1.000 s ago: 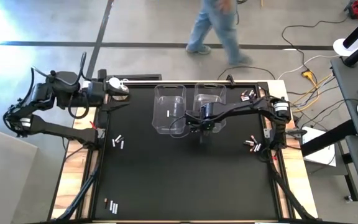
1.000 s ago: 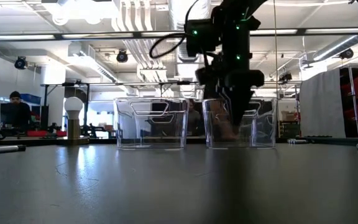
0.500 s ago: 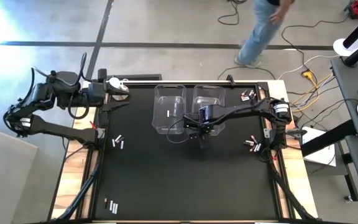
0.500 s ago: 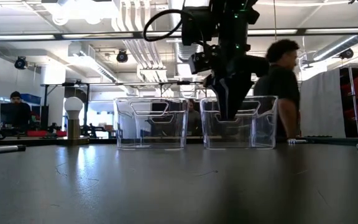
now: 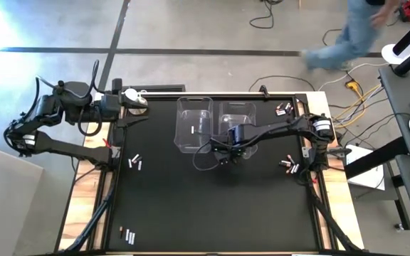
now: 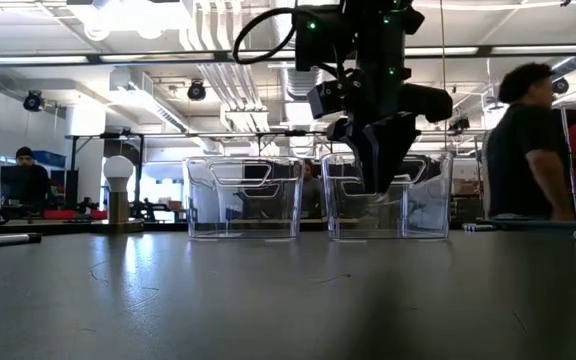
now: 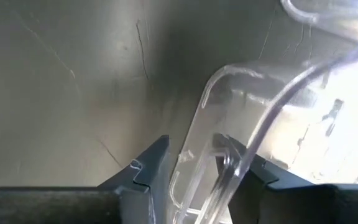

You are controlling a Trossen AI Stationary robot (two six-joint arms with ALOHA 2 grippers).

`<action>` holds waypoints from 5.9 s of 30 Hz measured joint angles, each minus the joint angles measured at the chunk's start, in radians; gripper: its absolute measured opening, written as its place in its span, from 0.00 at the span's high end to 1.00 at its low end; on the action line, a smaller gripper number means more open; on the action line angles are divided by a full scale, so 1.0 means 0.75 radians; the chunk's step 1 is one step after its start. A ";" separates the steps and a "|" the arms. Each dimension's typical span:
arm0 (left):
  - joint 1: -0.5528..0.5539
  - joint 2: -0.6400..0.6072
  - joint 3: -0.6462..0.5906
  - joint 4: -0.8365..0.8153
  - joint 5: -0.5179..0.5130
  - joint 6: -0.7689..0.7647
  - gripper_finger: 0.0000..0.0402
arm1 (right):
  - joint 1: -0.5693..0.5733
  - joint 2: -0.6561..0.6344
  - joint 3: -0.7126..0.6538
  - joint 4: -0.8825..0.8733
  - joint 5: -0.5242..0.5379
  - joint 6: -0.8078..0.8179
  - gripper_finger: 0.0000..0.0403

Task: Sort batteries
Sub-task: Move the bottom transparent bin to the top of the table, then put the brown battery into the right transparent bin

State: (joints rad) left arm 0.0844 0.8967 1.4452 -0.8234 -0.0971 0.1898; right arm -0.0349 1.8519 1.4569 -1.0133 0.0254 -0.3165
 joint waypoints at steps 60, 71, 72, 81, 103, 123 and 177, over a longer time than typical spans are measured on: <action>0.001 0.067 -0.198 -0.020 -0.117 -0.098 0.54 | 0.346 -0.810 -0.678 -0.278 -0.059 1.213 0.63; 0.001 0.046 -0.446 -0.020 -0.210 -0.426 0.54 | 0.343 -0.811 -0.957 -0.050 -0.070 1.151 0.71; 0.001 0.046 -0.465 -0.020 -0.210 -0.450 0.54 | 0.343 -0.811 -0.975 -0.025 -0.070 1.150 0.72; 0.001 0.048 -0.638 0.036 -0.208 -0.654 0.54 | 0.297 -0.811 -1.040 -0.004 -0.033 0.987 0.76; 0.001 0.051 -0.716 0.111 -0.209 -0.639 0.54 | 0.056 -0.781 -1.085 0.017 -0.011 0.960 0.67; 0.001 -0.045 -0.716 0.065 -0.210 -0.639 0.54 | 0.081 -0.607 -1.104 0.111 -0.162 0.919 0.84; 0.001 -0.545 -0.568 0.145 -0.207 -0.650 0.54 | -0.600 0.236 0.270 -0.045 -0.265 0.495 0.89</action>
State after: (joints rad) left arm 0.0853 0.4878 1.0191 -0.7143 -0.2524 -0.2977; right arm -0.4849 2.0289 1.6591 -1.0472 -0.1733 0.0549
